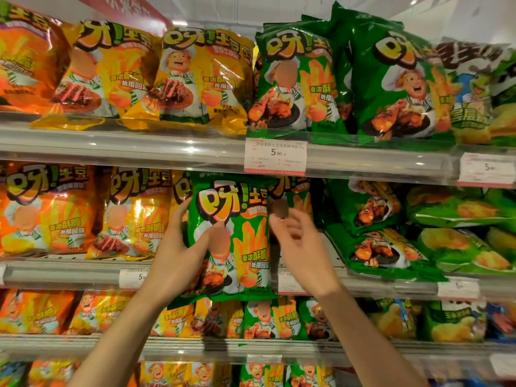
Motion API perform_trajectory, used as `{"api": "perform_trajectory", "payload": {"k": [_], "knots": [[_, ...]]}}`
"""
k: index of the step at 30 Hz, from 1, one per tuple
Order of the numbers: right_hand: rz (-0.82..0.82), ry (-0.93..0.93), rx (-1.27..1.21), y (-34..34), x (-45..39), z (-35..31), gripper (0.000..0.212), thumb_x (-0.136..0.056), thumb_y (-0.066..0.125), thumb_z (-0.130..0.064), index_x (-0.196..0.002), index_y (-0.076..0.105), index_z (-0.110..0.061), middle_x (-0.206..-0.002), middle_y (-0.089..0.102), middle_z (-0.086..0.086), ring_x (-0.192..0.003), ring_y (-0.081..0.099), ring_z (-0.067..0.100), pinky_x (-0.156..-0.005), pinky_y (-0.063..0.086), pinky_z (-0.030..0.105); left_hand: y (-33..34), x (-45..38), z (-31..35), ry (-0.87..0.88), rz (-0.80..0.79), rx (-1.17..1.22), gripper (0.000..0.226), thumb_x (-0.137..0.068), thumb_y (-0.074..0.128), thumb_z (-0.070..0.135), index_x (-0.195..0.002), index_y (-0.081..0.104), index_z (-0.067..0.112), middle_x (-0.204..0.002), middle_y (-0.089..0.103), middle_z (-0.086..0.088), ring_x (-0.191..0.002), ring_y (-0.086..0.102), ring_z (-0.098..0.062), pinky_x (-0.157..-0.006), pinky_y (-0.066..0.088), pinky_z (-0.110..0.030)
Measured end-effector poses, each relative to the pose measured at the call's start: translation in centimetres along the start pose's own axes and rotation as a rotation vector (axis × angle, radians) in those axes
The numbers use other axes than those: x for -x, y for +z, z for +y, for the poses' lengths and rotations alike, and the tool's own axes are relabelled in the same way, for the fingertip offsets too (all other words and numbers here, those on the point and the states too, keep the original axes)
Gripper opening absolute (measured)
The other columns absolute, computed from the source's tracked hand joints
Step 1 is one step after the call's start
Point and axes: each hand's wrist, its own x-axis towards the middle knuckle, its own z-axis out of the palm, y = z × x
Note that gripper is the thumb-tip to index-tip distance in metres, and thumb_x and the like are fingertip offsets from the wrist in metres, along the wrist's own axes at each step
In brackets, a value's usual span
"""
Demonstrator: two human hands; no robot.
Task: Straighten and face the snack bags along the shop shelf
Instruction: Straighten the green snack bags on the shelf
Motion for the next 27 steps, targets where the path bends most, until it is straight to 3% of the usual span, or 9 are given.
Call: {"api": "perform_trajectory", "payload": {"k": [3, 5, 7, 11, 13, 15, 18, 24, 27], "knots": [[-0.133, 0.096, -0.112, 1.6, 1.0, -0.4, 0.101, -0.071, 0.048, -0.091, -0.154, 0.021, -0.04, -0.14, 0.035, -0.026, -0.132, 0.034, -0.003, -0.111, 0.032, 0.03, 2.0, 0.0, 0.2, 0.01, -0.019, -0.009, 0.084, -0.079, 0.063, 0.06, -0.153, 0.028, 0.039, -0.13, 0.056, 0.028, -0.113, 0.059, 0.011, -0.1, 0.052, -0.031], [-0.118, 0.102, -0.193, 1.5, 0.7, -0.1, 0.082, -0.078, 0.062, -0.076, -0.147, 0.035, -0.041, -0.138, 0.05, -0.027, -0.128, 0.047, -0.004, -0.111, 0.041, 0.035, 2.5, -0.2, 0.0, 0.016, -0.056, -0.036, 0.081, -0.084, 0.063, 0.064, -0.153, 0.027, 0.042, -0.135, 0.054, 0.027, -0.122, 0.056, 0.006, -0.105, 0.048, -0.035], [-0.068, 0.075, -0.227, 0.7, -0.1, 0.1, 0.049, -0.083, 0.068, -0.06, -0.126, 0.05, -0.046, -0.11, 0.068, -0.026, -0.104, 0.065, -0.005, -0.095, 0.054, 0.034, 2.3, -0.5, -0.1, 0.008, -0.084, -0.084, 0.079, -0.083, 0.057, 0.076, -0.151, 0.028, 0.048, -0.14, 0.054, 0.02, -0.127, 0.054, -0.002, -0.107, 0.045, -0.037], [0.151, -0.018, -0.132, -1.0, -2.5, 0.0, 0.038, -0.087, 0.064, -0.056, -0.116, 0.047, -0.038, -0.099, 0.067, -0.013, -0.087, 0.064, -0.005, -0.07, 0.047, 0.023, 0.9, -1.3, -0.6, 0.211, 0.083, -0.483, 0.069, -0.088, 0.045, 0.071, -0.144, 0.05, 0.032, -0.141, 0.051, 0.004, -0.134, 0.041, -0.015, -0.109, 0.038, -0.044], [0.25, -0.036, -0.046, -0.9, -3.3, 0.4, 0.049, -0.093, 0.061, -0.049, -0.133, 0.04, -0.03, -0.115, 0.061, -0.004, -0.103, 0.062, 0.008, -0.078, 0.05, 0.028, 0.4, -1.6, -1.0, 0.292, 0.112, -0.7, 0.066, -0.089, 0.044, 0.062, -0.139, 0.058, 0.021, -0.146, 0.047, -0.01, -0.136, 0.036, -0.028, -0.109, 0.036, -0.052], [0.289, -0.032, 0.1, -0.2, -3.3, 1.2, 0.071, -0.097, 0.054, -0.049, -0.153, 0.023, -0.018, -0.138, 0.046, 0.008, -0.126, 0.05, 0.025, -0.1, 0.046, 0.042, 0.2, -1.7, -1.8, 0.296, 0.078, -0.818, 0.069, -0.088, 0.042, 0.059, -0.138, 0.06, 0.016, -0.151, 0.043, -0.016, -0.139, 0.034, -0.037, -0.109, 0.035, -0.056], [0.324, -0.136, 0.299, 0.2, -2.0, 2.2, 0.082, -0.097, 0.041, -0.061, -0.159, 0.002, -0.024, -0.161, 0.016, 0.006, -0.146, 0.026, 0.031, -0.115, 0.032, 0.051, 0.2, -1.5, -3.1, 0.337, 0.055, -0.892, 0.068, -0.09, 0.043, 0.058, -0.141, 0.056, 0.015, -0.155, 0.038, -0.019, -0.144, 0.031, -0.04, -0.111, 0.033, -0.059], [0.181, -0.281, 0.676, 1.2, 0.0, 3.5, 0.099, -0.085, 0.036, -0.084, -0.158, -0.01, -0.035, -0.165, -0.026, 0.003, -0.153, -0.019, 0.024, -0.124, 0.013, 0.051, 0.2, -1.7, -3.9, 0.362, 0.059, -0.908, 0.068, -0.091, 0.047, 0.059, -0.145, 0.051, 0.018, -0.16, 0.032, -0.015, -0.148, 0.024, -0.034, -0.114, 0.026, -0.053], [0.205, -0.244, 0.687, 1.8, 0.2, 4.0, 0.099, -0.086, 0.035, -0.083, -0.158, -0.014, -0.037, -0.164, -0.029, 0.003, -0.153, -0.021, 0.023, -0.122, 0.019, 0.054, 0.3, -1.6, -4.1, 0.374, 0.064, -0.908, 0.067, -0.091, 0.05, 0.056, -0.146, 0.05, 0.018, -0.161, 0.03, -0.014, -0.149, 0.022, -0.034, -0.115, 0.023, -0.05]]}}
